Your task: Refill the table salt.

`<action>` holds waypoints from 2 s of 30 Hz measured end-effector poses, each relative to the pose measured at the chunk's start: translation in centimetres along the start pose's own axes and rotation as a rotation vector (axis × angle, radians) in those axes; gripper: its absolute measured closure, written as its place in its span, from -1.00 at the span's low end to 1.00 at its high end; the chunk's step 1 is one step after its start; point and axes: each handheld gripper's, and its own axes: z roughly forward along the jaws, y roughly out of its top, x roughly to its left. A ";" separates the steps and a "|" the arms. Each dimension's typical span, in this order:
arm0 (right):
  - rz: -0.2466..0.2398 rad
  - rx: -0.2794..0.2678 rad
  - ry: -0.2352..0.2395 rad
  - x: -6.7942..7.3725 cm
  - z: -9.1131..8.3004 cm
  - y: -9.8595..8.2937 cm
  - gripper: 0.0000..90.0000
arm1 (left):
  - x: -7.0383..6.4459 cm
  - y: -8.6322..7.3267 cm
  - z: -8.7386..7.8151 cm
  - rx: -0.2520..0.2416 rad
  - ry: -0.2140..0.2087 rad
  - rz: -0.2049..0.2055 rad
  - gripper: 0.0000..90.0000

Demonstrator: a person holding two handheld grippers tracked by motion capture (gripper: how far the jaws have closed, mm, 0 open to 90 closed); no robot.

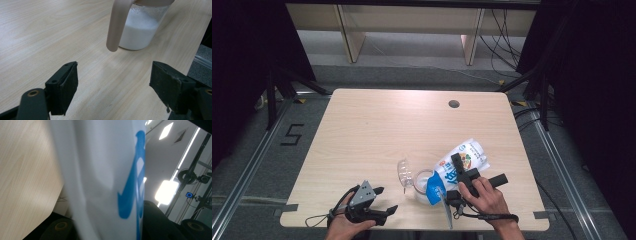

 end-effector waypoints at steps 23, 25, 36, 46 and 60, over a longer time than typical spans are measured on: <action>0.008 -0.006 0.007 -0.1 0.0 -0.1 0.89 | 0.0 0.0 0.0 0.000 0.000 0.000 -0.51; 0.003 -0.011 0.010 -0.2 0.0 -0.1 0.89 | 0.0 0.0 0.0 0.006 0.001 0.005 -0.51; 0.035 -0.020 0.001 -0.2 0.0 -0.2 0.90 | 0.0 0.0 0.0 0.001 0.000 0.000 -0.51; 0.060 -0.024 0.012 -0.4 0.0 -0.5 0.92 | 0.0 0.0 0.0 -0.005 -0.001 -0.001 -0.51; 0.217 -0.062 0.031 -0.2 0.1 -0.6 0.93 | 0.1 0.0 0.0 -0.001 0.000 0.005 -0.51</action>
